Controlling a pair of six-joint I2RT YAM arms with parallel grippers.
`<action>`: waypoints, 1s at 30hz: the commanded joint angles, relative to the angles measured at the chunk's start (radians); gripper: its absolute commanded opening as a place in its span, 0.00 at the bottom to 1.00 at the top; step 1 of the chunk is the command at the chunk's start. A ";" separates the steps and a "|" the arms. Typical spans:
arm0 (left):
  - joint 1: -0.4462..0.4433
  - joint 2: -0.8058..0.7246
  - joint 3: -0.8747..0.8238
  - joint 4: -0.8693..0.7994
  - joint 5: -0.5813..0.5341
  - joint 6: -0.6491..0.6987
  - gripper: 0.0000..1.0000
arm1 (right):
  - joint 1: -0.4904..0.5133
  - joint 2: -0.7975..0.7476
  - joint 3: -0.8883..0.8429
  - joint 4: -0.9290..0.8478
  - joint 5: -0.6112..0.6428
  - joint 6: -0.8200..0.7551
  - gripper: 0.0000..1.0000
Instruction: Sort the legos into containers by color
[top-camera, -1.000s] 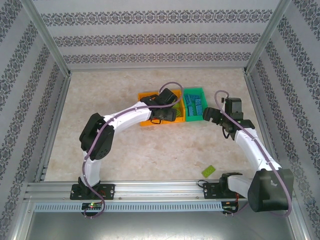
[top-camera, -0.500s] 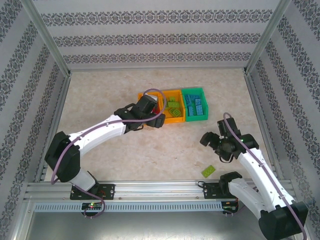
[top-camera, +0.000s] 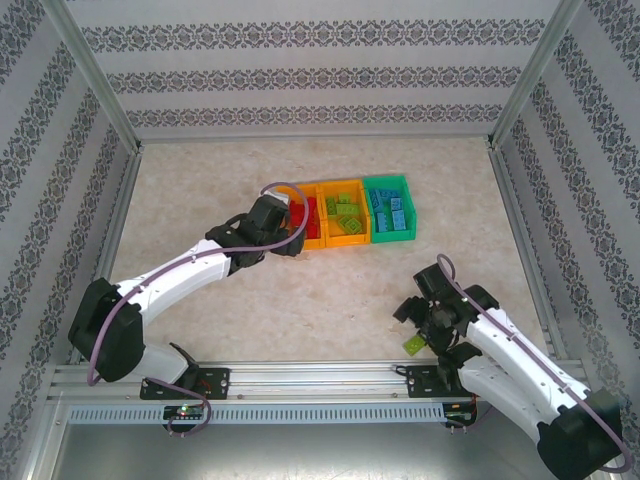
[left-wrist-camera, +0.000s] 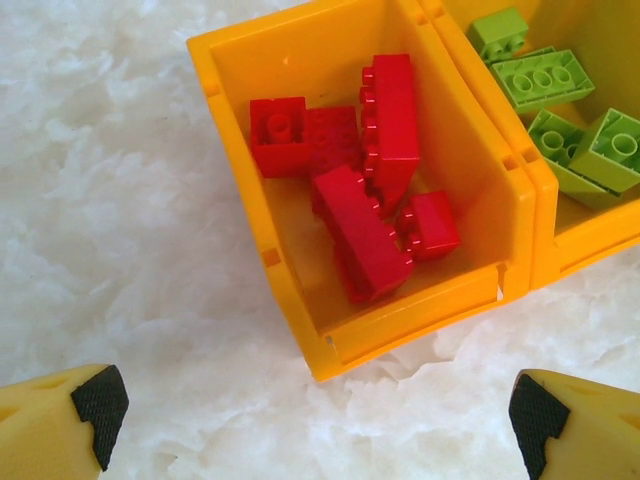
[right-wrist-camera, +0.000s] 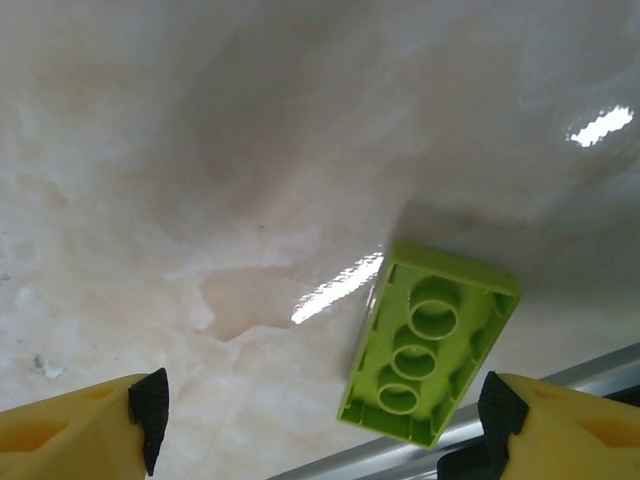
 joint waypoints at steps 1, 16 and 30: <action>0.014 -0.036 -0.016 0.036 -0.007 0.014 1.00 | 0.021 0.003 -0.040 -0.058 -0.042 0.080 0.81; 0.037 -0.077 -0.049 0.033 -0.014 0.003 1.00 | 0.043 0.207 -0.036 0.072 0.003 0.030 0.68; 0.123 -0.243 -0.190 0.021 -0.147 -0.009 1.00 | 0.107 0.325 0.028 0.219 0.137 -0.031 0.30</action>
